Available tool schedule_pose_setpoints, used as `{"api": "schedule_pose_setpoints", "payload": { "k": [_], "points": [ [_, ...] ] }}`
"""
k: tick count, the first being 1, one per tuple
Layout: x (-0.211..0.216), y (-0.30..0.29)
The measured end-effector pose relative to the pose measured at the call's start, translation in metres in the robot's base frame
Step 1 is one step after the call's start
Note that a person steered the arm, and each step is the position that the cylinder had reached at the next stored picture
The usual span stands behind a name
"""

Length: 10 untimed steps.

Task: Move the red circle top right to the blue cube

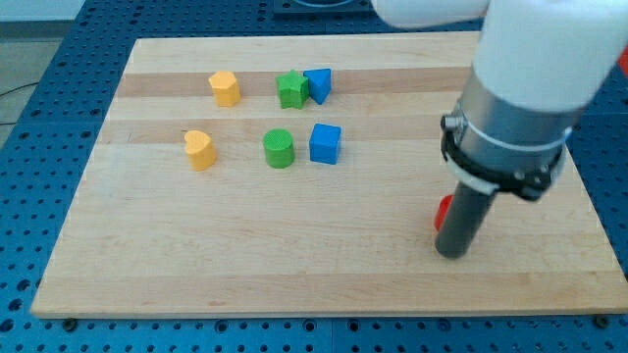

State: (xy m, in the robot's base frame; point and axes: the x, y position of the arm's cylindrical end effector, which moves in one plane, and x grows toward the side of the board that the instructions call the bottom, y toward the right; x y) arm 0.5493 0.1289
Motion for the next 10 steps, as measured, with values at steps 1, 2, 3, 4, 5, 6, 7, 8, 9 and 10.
{"api": "schedule_pose_setpoints", "payload": {
  "k": [1,2,3,4,5,6,7,8,9,10],
  "points": [
    [-0.032,0.001],
    [-0.034,0.020],
    [-0.060,0.023],
    [-0.089,-0.026],
    [-0.089,-0.029],
    [-0.090,0.000],
    [-0.129,0.005],
    [-0.143,0.019],
    [-0.146,0.070],
    [-0.166,0.115]
  ]
}}
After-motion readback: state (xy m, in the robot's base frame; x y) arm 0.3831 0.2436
